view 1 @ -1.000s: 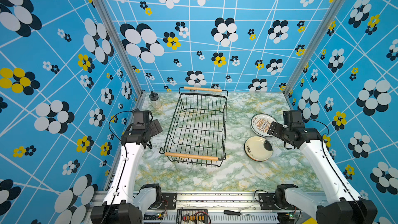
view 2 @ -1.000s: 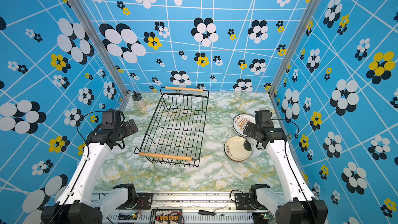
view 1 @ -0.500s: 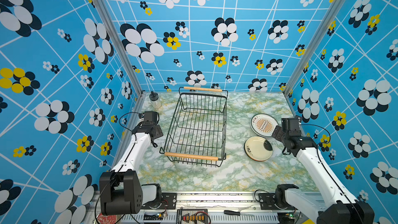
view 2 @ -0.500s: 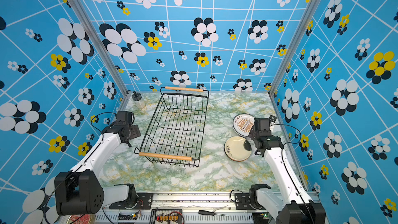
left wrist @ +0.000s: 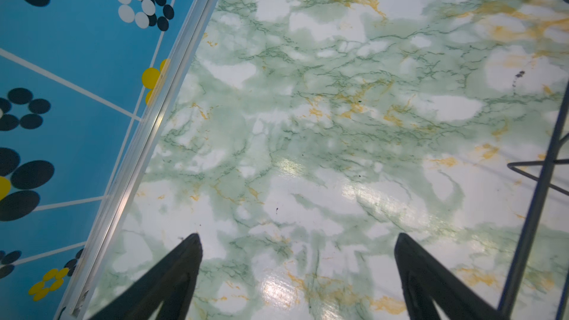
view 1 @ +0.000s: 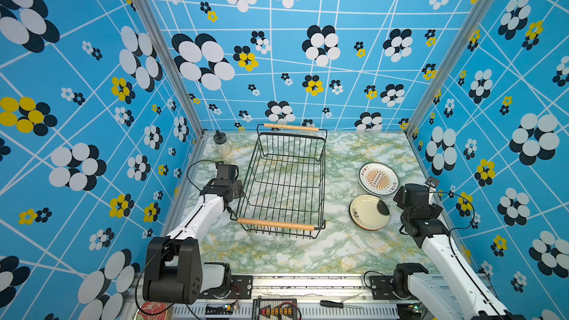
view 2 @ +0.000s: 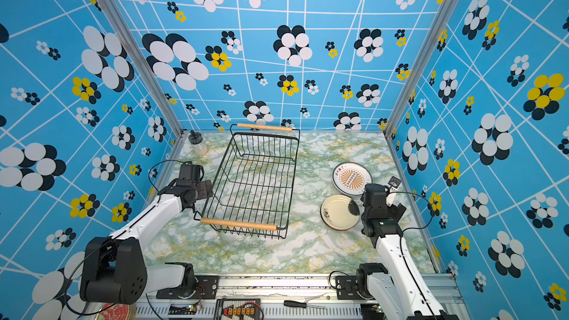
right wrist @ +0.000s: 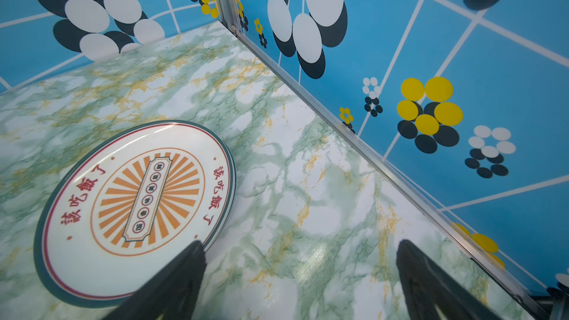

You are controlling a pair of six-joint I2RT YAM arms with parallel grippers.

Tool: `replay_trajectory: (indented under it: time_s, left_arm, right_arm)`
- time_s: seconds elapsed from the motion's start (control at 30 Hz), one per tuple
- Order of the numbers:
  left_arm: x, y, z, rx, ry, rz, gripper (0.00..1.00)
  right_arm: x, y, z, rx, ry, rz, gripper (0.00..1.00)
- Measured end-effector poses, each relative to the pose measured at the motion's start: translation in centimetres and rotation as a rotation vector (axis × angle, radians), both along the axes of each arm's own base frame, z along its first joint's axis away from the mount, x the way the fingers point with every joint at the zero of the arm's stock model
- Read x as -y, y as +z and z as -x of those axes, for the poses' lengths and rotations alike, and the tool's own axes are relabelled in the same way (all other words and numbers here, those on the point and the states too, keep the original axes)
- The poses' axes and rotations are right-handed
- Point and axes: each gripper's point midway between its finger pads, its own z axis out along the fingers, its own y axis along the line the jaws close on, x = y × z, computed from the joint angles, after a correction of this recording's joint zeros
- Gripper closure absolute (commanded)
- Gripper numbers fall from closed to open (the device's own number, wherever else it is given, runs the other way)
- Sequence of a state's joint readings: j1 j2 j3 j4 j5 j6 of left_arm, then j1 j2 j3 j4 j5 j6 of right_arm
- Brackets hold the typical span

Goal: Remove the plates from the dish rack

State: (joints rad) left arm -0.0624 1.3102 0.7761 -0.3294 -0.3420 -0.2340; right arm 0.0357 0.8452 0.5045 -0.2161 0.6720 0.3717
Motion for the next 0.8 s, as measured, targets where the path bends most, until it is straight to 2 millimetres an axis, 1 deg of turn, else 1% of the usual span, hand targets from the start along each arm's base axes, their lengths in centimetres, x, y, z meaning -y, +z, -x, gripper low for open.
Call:
replay_trajectory:
  time_s: [0.2,0.27,0.37,0.47,0.63,0.8]
  left_arm:
    - [1.2,-0.7,-1.0,0.085,-0.072,0.026,0.01]
    - [1.5,-0.6,-1.5,0.113,-0.091,0.032,0.01]
    - [2.0,0.1,-2.8,0.166,-0.122,0.037,0.01]
    - [2.1,-0.1,-4.1,0.197,-0.139,0.031,0.01]
    - [2.7,-1.6,-5.4,0.194,-0.178,0.031,0.01]
    - [3.0,-1.2,-6.8,0.254,-0.204,0.030,0.01]
  right_arm:
    - [-0.2,-0.5,-1.2,-0.012,0.020,0.010,0.01]
    - [-0.4,-0.6,-1.7,-0.007,0.037,0.005,0.01]
    - [-0.8,-0.9,-2.6,0.000,0.066,-0.002,0.01]
    - [-1.3,-1.5,-3.5,0.004,0.099,-0.010,0.01]
    - [-1.8,-3.0,-4.5,-0.023,0.138,-0.002,0.01]
    - [-2.1,-3.6,-5.8,-0.041,0.182,0.022,0.01]
